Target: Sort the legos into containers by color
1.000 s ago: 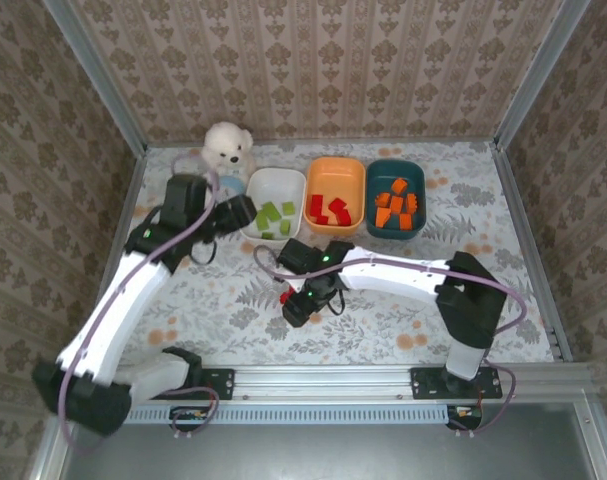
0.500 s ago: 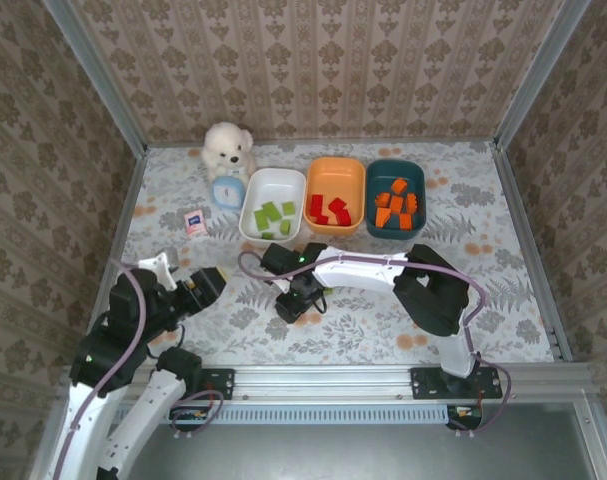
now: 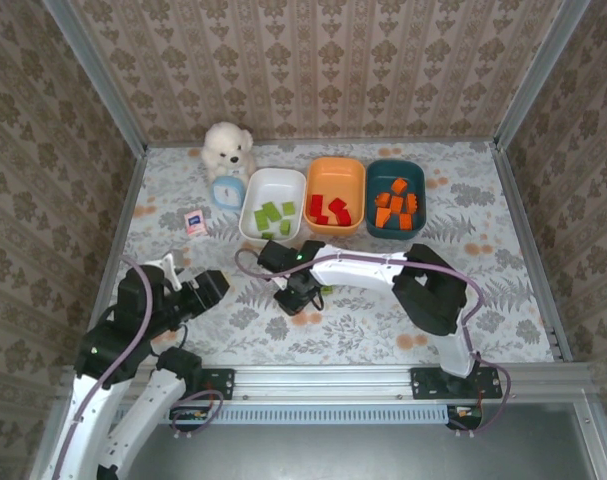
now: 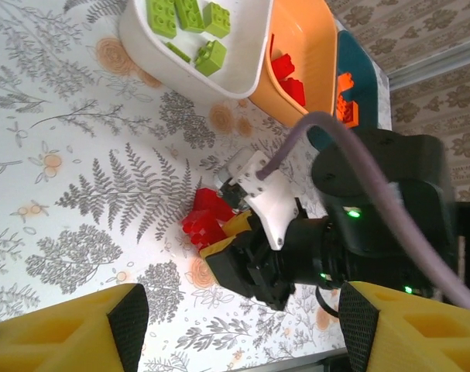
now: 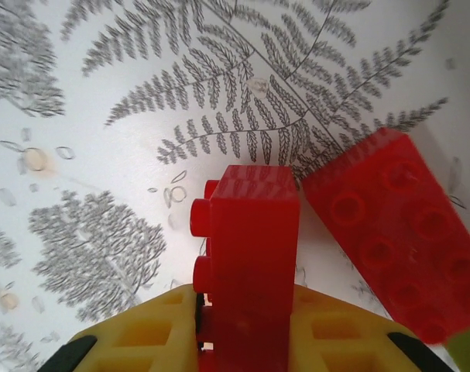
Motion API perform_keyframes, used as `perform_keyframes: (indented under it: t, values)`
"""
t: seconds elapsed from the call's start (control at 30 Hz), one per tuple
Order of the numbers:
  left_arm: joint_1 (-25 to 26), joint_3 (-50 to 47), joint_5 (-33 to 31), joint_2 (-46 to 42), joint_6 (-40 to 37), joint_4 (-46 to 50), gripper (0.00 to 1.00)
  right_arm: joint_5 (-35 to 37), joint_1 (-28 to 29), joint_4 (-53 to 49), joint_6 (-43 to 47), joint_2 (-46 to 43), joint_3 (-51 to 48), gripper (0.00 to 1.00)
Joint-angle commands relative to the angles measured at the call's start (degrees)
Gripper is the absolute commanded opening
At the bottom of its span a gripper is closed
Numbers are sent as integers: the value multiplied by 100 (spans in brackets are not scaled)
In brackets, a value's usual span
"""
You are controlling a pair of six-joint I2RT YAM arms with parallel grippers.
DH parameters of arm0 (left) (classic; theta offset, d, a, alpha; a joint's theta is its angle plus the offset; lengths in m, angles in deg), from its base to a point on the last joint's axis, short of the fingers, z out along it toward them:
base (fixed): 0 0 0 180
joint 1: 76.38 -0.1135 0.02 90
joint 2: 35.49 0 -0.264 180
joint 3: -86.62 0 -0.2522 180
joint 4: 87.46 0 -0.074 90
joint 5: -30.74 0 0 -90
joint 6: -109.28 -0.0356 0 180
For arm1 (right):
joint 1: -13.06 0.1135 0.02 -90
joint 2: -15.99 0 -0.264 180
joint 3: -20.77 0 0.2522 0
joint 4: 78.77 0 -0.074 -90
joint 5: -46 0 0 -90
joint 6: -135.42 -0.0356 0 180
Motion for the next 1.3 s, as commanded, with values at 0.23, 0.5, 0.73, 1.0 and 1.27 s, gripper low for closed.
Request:
perform_keyframes:
  t: [0.23, 0.5, 0.73, 1.0, 1.27]
  values:
    - [592, -24, 222, 1099, -457, -1339, 69, -77, -1697, -341, -601, -1204, 796, 22]
    - [1460, 367, -169, 2543, -706, -2204, 69, 82, -2990, -431, -898, 710, 2951, 21]
    - [1561, 579, -244, 3084, -685, -2611, 69, 190, -3437, -387, -1305, 2176, 4365, 22]
    - [1592, 764, -156, 3395, -942, -2501, 69, -114, -3704, 302, -1453, 2776, 4446, 23]
    - [1602, 680, -175, 3424, -952, -2515, 69, -187, -3738, -269, -1612, 3258, 5087, 29]
